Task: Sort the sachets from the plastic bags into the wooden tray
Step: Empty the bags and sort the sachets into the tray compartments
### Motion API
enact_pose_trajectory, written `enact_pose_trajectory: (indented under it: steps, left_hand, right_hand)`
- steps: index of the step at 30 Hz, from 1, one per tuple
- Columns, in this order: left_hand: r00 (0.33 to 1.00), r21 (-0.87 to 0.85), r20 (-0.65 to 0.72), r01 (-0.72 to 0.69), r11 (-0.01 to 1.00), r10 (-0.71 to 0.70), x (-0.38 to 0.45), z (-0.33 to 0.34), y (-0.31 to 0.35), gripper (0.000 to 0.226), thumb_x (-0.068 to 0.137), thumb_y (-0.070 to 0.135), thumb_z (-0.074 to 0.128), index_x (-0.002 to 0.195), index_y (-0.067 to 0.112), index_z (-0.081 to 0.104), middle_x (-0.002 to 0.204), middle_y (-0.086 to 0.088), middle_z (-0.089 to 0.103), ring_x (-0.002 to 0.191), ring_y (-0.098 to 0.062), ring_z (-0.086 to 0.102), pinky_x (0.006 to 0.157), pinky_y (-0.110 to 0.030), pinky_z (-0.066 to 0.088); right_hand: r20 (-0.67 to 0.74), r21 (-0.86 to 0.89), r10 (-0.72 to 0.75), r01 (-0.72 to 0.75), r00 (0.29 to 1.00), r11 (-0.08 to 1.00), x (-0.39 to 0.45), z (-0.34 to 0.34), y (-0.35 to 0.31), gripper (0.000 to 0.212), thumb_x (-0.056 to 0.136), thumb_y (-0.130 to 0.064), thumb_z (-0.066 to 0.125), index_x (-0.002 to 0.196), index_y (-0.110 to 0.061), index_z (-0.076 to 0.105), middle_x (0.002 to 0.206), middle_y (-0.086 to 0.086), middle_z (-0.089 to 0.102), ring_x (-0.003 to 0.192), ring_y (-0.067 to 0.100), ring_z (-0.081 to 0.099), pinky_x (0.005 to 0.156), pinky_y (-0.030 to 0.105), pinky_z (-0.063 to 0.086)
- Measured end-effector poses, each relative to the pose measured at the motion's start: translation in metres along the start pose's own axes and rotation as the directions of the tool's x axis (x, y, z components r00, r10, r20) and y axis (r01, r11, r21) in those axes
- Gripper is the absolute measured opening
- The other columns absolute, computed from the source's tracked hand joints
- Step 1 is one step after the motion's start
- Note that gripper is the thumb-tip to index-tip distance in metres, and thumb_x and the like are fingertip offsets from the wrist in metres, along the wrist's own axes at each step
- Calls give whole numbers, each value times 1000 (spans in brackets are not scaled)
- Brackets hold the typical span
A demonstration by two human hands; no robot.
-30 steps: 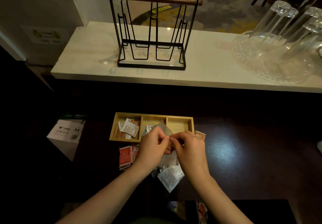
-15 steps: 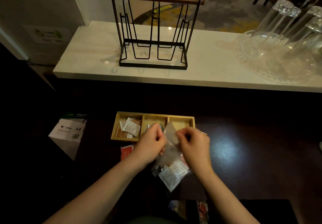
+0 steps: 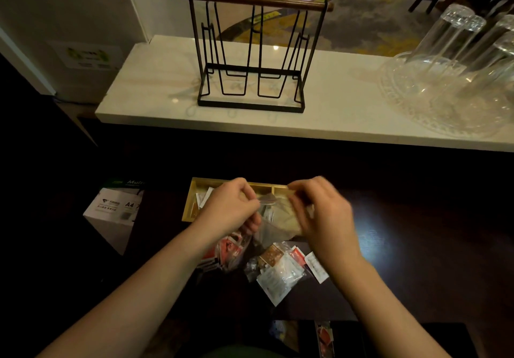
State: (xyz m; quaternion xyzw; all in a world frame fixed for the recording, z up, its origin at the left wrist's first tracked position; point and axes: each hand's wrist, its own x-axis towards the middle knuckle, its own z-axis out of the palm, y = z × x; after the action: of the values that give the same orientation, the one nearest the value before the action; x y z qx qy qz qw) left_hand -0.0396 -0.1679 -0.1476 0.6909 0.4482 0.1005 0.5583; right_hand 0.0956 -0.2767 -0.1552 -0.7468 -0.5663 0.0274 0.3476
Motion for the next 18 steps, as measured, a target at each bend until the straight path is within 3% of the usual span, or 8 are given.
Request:
enact_pose_trajectory:
  steps: [3,6,9,11,13,15,16,18]
  left_hand:
    - [997,-50,-78,-15,999,11,0,4,1,9,88,6,52,81,11,51,54,-1,66,51,-14,65,51,-27,53]
    - [992,-38,-103,-77,996,73,-1,2,-1,9,84,4,55,79,11,53,43,8,60,47,-3,59,52,-22,50]
    - [984,-90,-106,-153,984,143,-5,-4,3,9,88,13,57,81,8,60,60,-3,64,65,-15,64,67,-29,51]
    - [962,-228,-226,-208,951,156,-4,-11,3,19,94,16,50,85,4,62,70,-9,68,70,-11,66,66,-17,51]
    - [921,-305,-381,-208,929,81,2,-17,-7,19,96,14,45,85,9,60,68,-6,66,68,-12,64,62,-18,51]
    - [909,-328,-412,-77,941,-70,12,-20,-32,14,96,15,44,87,15,54,82,-11,66,75,-20,60,64,-29,49]
    - [924,-367,-336,51,929,-183,13,-19,-46,12,97,22,45,90,17,53,94,-14,64,79,-21,59,66,-32,49]
    - [926,-520,-11,317,793,-377,10,-12,-70,29,95,43,42,100,18,57,107,-15,63,85,-26,63,70,-39,51]
  right_hand:
    - [245,4,-64,66,968,998,-11,11,-26,45,85,-37,62,125,-23,48,105,-6,56,89,11,59,67,26,49]
    - [277,-75,-36,59,960,995,-6,28,-22,56,88,-37,59,136,-25,34,116,-3,57,91,17,62,66,30,50]
    - [167,-92,-80,97,983,991,13,36,-16,29,88,-33,60,113,-21,54,94,1,67,79,24,66,58,33,47]
    - [126,-63,-80,88,989,994,26,34,-16,15,85,-32,64,94,-20,62,80,1,69,72,23,66,55,27,39]
    - [149,17,-91,89,985,996,38,28,-18,13,84,-33,66,85,-20,66,75,-2,70,70,19,66,57,29,47]
    - [171,208,-127,90,977,974,47,21,-23,9,85,-29,67,81,-20,65,74,-7,68,68,10,66,63,33,55]
    - [165,323,-138,79,977,943,51,18,-27,6,84,-24,68,80,-21,64,72,-11,66,67,6,65,64,28,56]
    - [127,504,-133,51,983,862,58,10,-35,6,83,-14,69,81,-17,65,70,-14,62,64,5,65,63,17,53]
